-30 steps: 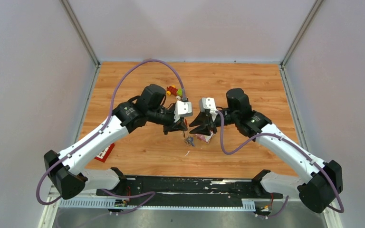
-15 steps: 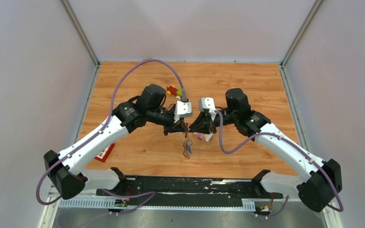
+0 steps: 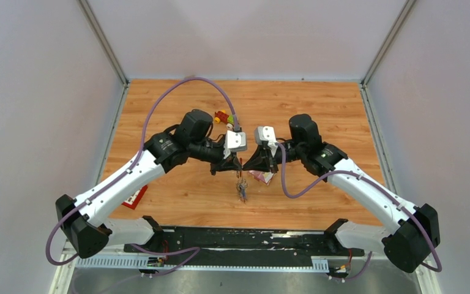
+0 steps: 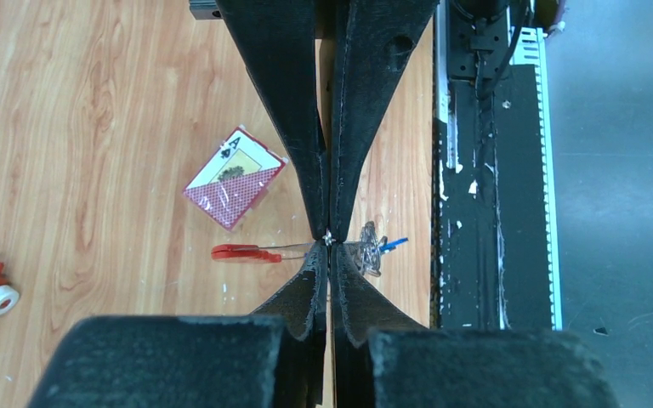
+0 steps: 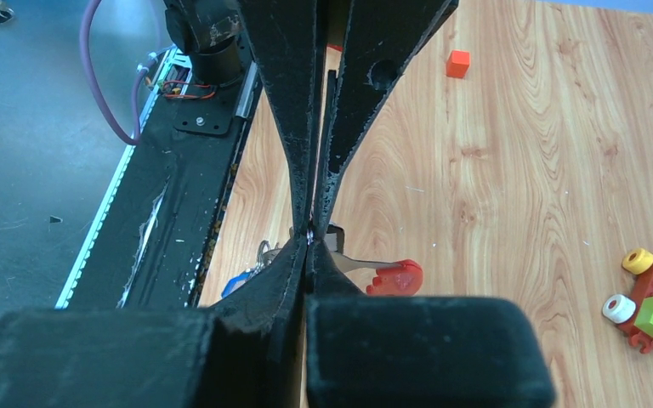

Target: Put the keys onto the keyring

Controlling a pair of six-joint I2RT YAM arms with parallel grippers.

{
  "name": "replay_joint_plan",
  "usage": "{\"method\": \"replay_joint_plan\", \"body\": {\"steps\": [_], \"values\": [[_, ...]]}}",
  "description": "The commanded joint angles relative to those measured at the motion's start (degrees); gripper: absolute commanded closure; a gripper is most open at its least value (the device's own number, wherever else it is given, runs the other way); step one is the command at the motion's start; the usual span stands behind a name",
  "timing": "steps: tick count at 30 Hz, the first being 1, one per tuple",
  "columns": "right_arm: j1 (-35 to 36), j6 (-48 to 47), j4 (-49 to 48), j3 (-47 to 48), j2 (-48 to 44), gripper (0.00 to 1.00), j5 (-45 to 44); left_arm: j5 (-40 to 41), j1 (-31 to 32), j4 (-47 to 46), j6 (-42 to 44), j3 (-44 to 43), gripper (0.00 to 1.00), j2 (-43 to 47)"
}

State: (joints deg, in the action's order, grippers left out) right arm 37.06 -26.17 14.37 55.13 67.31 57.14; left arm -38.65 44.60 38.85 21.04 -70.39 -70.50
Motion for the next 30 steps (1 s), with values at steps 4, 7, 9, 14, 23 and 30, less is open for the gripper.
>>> {"method": "replay_joint_plan", "body": {"steps": [4, 7, 9, 14, 23, 30], "values": [[-0.26, 0.02, 0.28, 2.46, -1.59, 1.0, -0.84, -1.07, 0.23, -4.12, 2.99, 0.81, 0.72, 3.73], [-0.71, 0.54, -0.03, 2.39, -2.13, 1.0, -0.65, 0.83, 0.14, -4.14, 5.77, 2.04, 0.56, 5.04], [-0.88, 0.96, -0.32, 2.29, -2.38, 1.0, -0.52, 2.29, 0.14, -5.0, 7.4, 3.42, 0.48, 5.89], [-1.53, 2.48, -1.23, 2.38, -2.65, 1.0, -0.59, 3.07, 0.14, -5.58, 11.99, 5.55, 0.5, 6.67], [-2.36, 4.51, -2.23, 2.61, -2.57, 1.0, -0.83, 2.17, 0.14, -9.78, 13.24, 7.22, 0.73, 5.05], [-2.57, 4.99, -2.72, 2.57, -2.71, 1.0, -0.85, 0.53, 0.15, -11.19, 12.78, 7.56, 0.78, 3.46]]}}
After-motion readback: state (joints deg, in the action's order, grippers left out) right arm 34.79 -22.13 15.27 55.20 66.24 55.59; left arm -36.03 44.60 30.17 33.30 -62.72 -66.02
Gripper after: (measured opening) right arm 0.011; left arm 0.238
